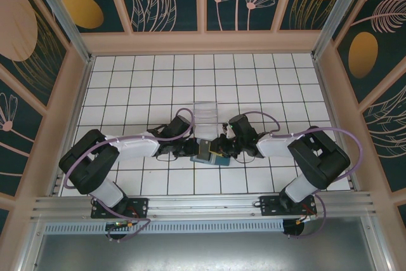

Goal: Take the credit cards out of the card holder

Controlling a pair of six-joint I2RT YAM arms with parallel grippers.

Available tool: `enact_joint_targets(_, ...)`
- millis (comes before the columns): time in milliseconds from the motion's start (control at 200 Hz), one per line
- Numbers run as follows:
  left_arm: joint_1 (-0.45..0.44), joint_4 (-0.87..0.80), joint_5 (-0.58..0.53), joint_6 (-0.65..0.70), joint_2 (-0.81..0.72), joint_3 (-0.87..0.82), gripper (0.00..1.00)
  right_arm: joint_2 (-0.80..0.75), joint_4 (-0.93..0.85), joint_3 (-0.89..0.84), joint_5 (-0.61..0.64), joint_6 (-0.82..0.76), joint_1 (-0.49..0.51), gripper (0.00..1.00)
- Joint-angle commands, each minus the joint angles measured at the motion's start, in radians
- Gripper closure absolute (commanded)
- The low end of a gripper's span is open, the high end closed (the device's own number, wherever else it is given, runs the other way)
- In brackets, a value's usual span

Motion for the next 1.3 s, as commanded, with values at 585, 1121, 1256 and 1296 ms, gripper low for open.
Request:
enact_joint_targets(585, -0.004, -0.08, -0.002, 0.019, 0.062, 0.009, 0.94, -0.008, 0.005, -0.02, 0.027, -0.002, 0.009, 0.77)
enact_joint_targets(1121, -0.004, -0.102, -0.019, 0.018, 0.059, 0.023, 0.94, -0.03, -0.006, -0.031, 0.048, 0.002, 0.007, 0.77)
enact_joint_targets(1256, -0.004, -0.103, -0.018, 0.017, 0.064, 0.024, 0.95, -0.031, -0.007, -0.032, 0.048, 0.003, 0.008, 0.77)
enact_joint_targets(1296, -0.004, -0.104, -0.02, 0.018, 0.062, 0.025, 0.95, -0.034, -0.006, -0.034, 0.049, 0.004, 0.008, 0.77)
